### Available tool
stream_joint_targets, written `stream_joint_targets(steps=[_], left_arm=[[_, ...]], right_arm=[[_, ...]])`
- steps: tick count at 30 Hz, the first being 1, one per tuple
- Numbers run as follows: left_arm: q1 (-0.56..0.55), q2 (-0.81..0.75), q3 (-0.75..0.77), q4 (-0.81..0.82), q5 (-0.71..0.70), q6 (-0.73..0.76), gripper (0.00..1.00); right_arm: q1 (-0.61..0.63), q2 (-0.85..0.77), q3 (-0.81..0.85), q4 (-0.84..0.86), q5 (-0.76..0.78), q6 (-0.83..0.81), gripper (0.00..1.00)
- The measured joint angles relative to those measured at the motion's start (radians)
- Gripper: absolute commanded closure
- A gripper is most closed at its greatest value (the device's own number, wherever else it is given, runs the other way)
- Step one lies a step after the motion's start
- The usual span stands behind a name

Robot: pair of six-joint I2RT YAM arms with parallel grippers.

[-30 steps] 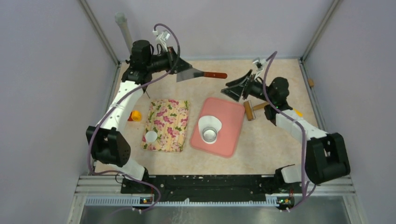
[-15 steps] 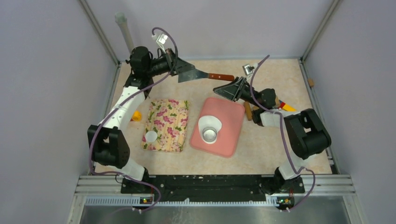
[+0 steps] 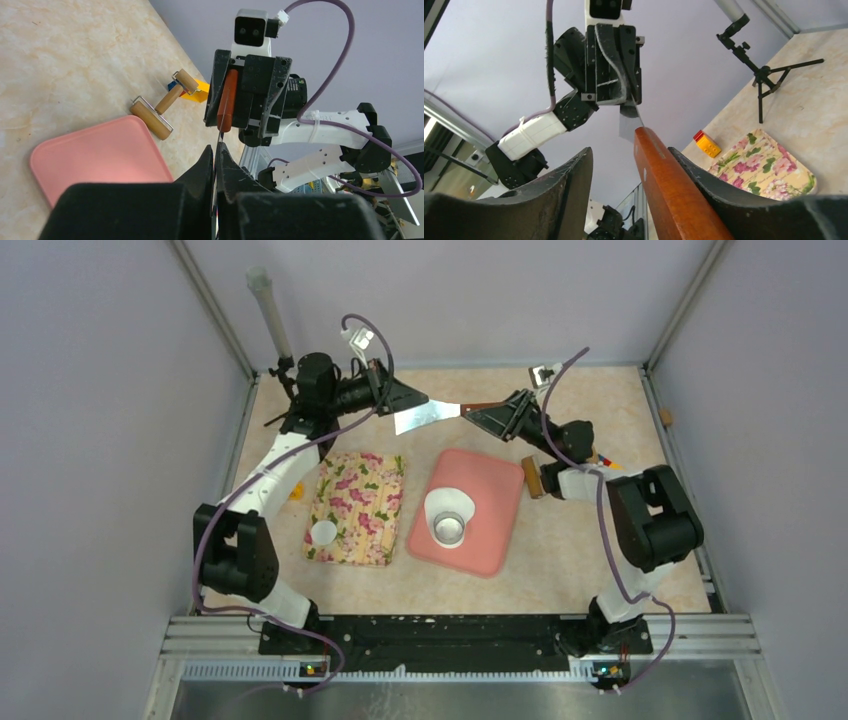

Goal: Roll out the dumpling wrappers from the dough

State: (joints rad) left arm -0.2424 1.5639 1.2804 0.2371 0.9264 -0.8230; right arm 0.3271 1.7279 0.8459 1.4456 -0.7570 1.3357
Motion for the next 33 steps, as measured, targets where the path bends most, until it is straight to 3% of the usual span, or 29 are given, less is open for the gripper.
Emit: stream_joint_targets(steps=[12, 13, 20, 33], left_arm=[[-0.057, 0.0, -0.028, -0.03, -0.007, 0.126, 1.0], [-0.062, 0.0, -0.031, -0.037, -0.007, 0.138, 1.0], [-0.094, 0.011, -0.032, -0.089, 0.0, 0.199, 1.0], [-0.072, 0.019, -0.085, -0.087, -0.013, 0.117, 1.0]], right_arm=[[-0.047, 0.001, 0.031, -0.113, -0.002, -0.061, 0.87], [-0.054, 0.001, 0.039, -0.122, -0.003, -0.061, 0.85], [-0.08, 0.001, 0.086, -0.129, -0.025, -0.057, 0.48], [-0.071, -0.006, 0.055, -0.136, -0.038, -0.061, 0.39]])
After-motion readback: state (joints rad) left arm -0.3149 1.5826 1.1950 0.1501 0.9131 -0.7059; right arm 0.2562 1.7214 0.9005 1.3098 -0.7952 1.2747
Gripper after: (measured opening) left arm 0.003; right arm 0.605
